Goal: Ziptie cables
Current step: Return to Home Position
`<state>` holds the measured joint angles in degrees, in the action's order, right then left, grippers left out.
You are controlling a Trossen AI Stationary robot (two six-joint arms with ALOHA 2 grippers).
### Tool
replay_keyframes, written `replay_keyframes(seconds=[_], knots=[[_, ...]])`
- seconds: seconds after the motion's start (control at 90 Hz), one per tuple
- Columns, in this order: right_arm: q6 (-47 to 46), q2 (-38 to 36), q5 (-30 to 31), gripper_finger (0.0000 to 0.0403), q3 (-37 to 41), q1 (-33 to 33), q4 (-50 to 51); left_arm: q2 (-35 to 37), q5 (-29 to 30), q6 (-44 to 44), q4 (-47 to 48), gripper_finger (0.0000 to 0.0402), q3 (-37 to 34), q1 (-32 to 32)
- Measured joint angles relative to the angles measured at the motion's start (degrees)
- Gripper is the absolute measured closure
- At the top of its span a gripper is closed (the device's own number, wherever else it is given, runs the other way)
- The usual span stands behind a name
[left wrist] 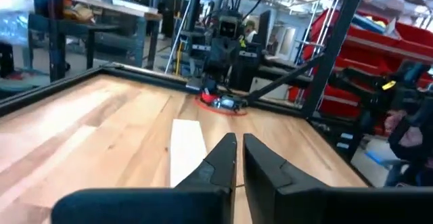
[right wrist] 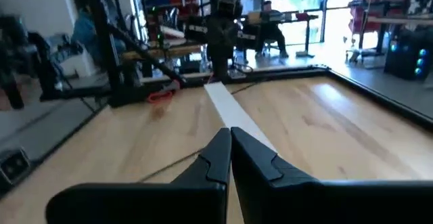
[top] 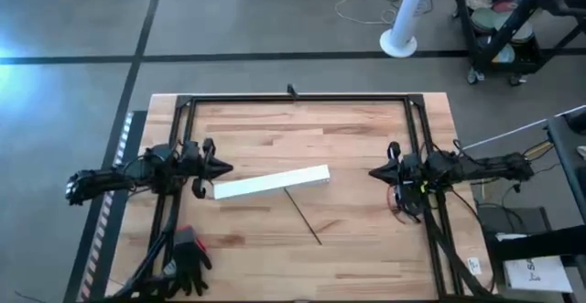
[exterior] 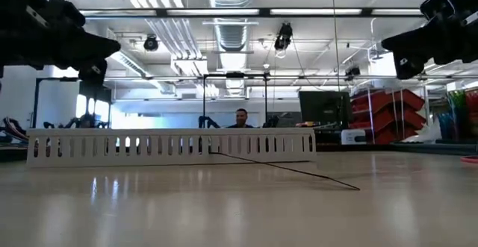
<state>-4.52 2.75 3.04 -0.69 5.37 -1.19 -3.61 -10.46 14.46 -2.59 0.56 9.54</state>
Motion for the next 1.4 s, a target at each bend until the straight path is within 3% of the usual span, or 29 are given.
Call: replay_keyframes(seconds=[1.4], knots=[[-1.46,2.66,-0.02,0.0403,0.02,0.0,0.03,-11.74,0.0,0.0,-0.15,0.0398,0.55,0.0]])
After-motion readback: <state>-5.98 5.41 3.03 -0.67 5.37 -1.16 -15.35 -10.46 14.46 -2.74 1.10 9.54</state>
